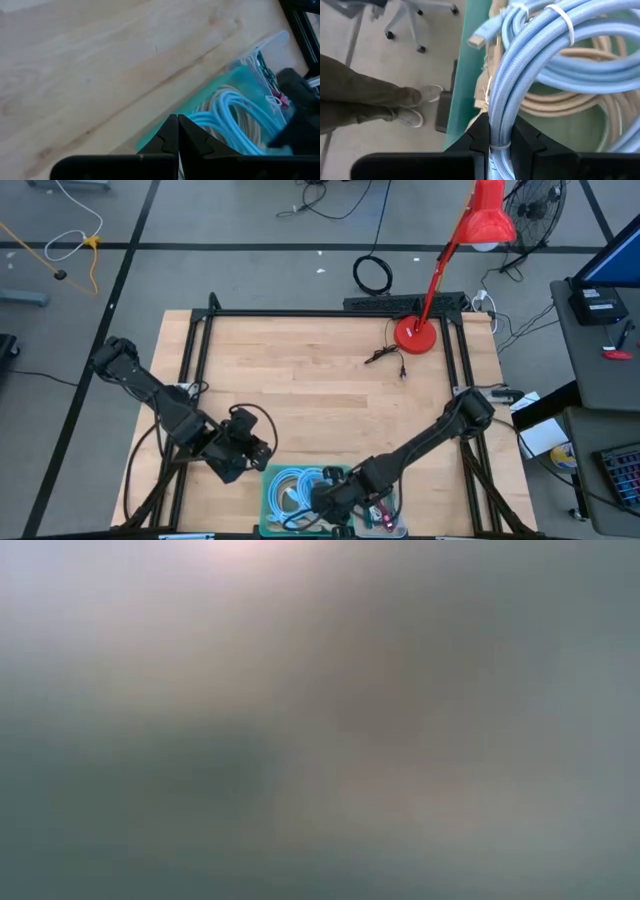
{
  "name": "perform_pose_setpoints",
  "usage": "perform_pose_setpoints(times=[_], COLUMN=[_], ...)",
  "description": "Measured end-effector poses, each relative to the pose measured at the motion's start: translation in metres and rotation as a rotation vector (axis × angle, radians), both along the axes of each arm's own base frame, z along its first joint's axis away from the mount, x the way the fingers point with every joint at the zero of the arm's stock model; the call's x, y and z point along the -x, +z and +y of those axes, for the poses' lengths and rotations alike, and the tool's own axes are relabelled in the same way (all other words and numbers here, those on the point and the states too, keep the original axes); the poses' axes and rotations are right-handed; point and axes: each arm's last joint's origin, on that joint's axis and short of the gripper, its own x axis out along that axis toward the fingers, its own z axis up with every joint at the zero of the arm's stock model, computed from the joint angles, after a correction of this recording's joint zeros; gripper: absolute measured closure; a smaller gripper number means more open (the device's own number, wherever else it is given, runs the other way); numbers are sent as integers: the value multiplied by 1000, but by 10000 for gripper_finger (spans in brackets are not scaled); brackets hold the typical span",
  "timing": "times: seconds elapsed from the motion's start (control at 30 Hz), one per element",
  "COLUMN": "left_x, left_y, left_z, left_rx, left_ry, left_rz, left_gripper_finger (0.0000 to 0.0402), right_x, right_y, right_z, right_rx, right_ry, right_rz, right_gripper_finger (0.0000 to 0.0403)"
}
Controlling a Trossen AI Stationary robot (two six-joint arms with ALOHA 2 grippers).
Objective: Pick & Place USB Port
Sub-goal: Put the blue hdmi cable into the green bin, then adjust the white transparent bin
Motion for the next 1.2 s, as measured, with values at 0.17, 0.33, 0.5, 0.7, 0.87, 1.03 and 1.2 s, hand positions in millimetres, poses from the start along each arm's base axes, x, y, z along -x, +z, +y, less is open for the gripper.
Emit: perform_pose_setpoints(times=[0.17, 0.33, 0.5, 0.7, 0.87, 1.03, 1.2], left_x=[5, 8, 8, 8, 8, 8, 8], left_y=[0, 0, 0, 0, 0, 0, 0], left_z=[-7, -9, -10, -9, -9, -9, -9], left_rx=[13, 11, 10, 0, -2, 0, -2], left_ry=[-6, -7, -1, 5, 7, 8, 5], left_rz=[-3, -5, -10, -19, -22, -24, -25], left_gripper_finger=[401, 401, 401, 401, 401, 401, 401], right_x=[2, 4, 7, 12, 11, 8, 4], right_y=[-6, -6, -11, -19, -19, -13, 21], right_z=[3, 4, 4, 2, 3, 0, -8], right_rx=[30, 49, 23, -9, -22, -50, -148], right_ry=[10, 22, 47, 43, 35, 7, -28], right_rz=[13, 14, 62, 140, 130, 115, -13], right_gripper_finger=[370, 370, 370, 320, 263, 243, 244])
